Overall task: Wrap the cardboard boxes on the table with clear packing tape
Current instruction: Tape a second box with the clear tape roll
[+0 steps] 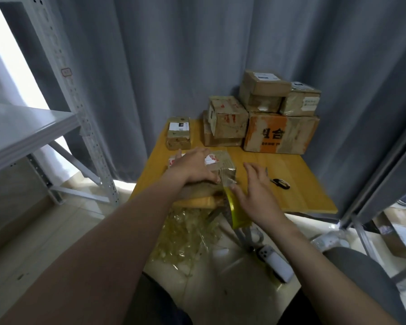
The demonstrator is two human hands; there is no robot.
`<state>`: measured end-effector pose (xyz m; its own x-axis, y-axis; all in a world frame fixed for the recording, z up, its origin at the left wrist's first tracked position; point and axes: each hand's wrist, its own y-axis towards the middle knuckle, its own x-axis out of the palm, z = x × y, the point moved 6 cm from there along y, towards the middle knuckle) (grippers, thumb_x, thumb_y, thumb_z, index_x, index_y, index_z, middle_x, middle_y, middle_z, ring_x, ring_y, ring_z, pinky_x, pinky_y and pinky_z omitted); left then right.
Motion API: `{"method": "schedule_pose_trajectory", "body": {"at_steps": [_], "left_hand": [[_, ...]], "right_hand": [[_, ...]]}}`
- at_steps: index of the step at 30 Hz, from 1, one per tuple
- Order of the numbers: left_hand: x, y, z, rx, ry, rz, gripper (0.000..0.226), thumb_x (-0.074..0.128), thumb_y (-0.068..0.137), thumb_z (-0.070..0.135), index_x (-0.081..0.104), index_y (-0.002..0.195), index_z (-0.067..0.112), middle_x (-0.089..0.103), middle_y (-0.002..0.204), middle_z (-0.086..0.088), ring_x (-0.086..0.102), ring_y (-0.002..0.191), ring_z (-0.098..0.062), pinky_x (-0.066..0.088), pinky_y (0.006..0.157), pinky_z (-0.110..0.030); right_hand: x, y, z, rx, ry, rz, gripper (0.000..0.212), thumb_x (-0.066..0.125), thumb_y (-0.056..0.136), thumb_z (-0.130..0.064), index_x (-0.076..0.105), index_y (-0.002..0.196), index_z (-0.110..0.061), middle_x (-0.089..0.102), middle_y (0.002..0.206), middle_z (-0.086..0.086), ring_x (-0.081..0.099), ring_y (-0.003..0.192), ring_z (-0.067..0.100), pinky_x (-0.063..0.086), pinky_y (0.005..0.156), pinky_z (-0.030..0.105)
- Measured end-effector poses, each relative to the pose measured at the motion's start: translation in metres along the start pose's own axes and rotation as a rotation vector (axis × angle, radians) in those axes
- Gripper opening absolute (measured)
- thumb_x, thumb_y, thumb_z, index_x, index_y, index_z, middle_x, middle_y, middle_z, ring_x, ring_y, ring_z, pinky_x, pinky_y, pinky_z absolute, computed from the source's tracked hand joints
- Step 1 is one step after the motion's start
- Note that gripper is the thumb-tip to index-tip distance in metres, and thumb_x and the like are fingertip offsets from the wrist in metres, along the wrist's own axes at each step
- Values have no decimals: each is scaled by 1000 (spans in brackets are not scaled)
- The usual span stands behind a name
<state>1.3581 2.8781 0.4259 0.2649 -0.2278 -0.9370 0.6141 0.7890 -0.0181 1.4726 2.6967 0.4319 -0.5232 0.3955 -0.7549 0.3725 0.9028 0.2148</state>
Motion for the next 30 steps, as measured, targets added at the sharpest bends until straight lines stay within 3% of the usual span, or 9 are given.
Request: {"method": "schedule_pose_trajectory", "body": {"at_steps": [3, 6, 11, 15, 18, 22, 26, 30], "left_hand": [[2, 3, -1, 36, 26, 11, 112, 73, 73, 74, 26, 162, 26, 24, 170, 2, 19, 157, -22, 0, 126, -58], [3, 5, 0, 60, 26, 12, 90, 67, 89, 54, 25, 163, 25, 23, 170, 2, 17, 158, -21, -1, 126, -60], [5, 5, 0, 102, 82, -16, 84, 60, 97, 47, 16, 165, 25, 13, 173, 4, 8, 159, -18, -3, 126, -58], [8, 3, 0, 95, 81, -38, 95, 58, 92, 65, 10, 166, 28, 7, 173, 8, 2, 159, -15, -6, 126, -56], [8, 4, 3, 102, 83, -8, 113, 70, 76, 76, 17, 165, 31, 14, 172, 8, 7, 159, -18, -1, 125, -61], [5, 3, 6, 90, 94, 33, 106, 72, 76, 70, 27, 162, 27, 24, 170, 5, 18, 157, -19, 3, 125, -62], [5, 5, 4, 50, 80, 57, 98, 73, 78, 66, 36, 157, 23, 33, 165, 3, 28, 152, -18, 6, 125, -60], [5, 4, 5, 29, 77, 46, 95, 74, 80, 64, 37, 157, 24, 32, 165, 4, 24, 154, -18, 3, 125, -59]], "right_hand": [[9, 21, -21, -180, -186, -204, 77, 31, 106, -58, 10, 166, -16, 6, 174, 0, 0, 160, 17, 7, 129, 40], [28, 40, -29, -188, -278, -413, 78, 15, 102, -68, 6, 166, -24, 10, 174, -1, 5, 160, 15, 2, 128, 44], [44, 67, -26, -122, -386, -468, 80, 6, 102, -70, 1, 166, -24, -3, 174, -3, -7, 159, 12, -4, 128, 45], [52, 95, -28, -86, -393, -494, 81, 3, 102, -70, 3, 166, -21, -3, 174, -1, -7, 160, 16, 1, 129, 46], [57, 119, -26, -82, -348, -510, 80, 4, 103, -68, 12, 166, -19, 6, 174, 2, -1, 160, 18, 7, 129, 47], [61, 143, -23, -59, -285, -499, 80, 8, 102, -69, 31, 161, -21, 25, 170, 6, 17, 157, 25, 20, 125, 48], [65, 155, -20, -57, -263, -508, 80, 9, 104, -69, 39, 157, -18, 30, 167, 9, 22, 156, 28, 23, 121, 48], [66, 151, -17, -100, -270, -497, 75, 11, 106, -62, 30, 160, -14, 22, 170, 11, 16, 157, 27, 20, 123, 47]]}}
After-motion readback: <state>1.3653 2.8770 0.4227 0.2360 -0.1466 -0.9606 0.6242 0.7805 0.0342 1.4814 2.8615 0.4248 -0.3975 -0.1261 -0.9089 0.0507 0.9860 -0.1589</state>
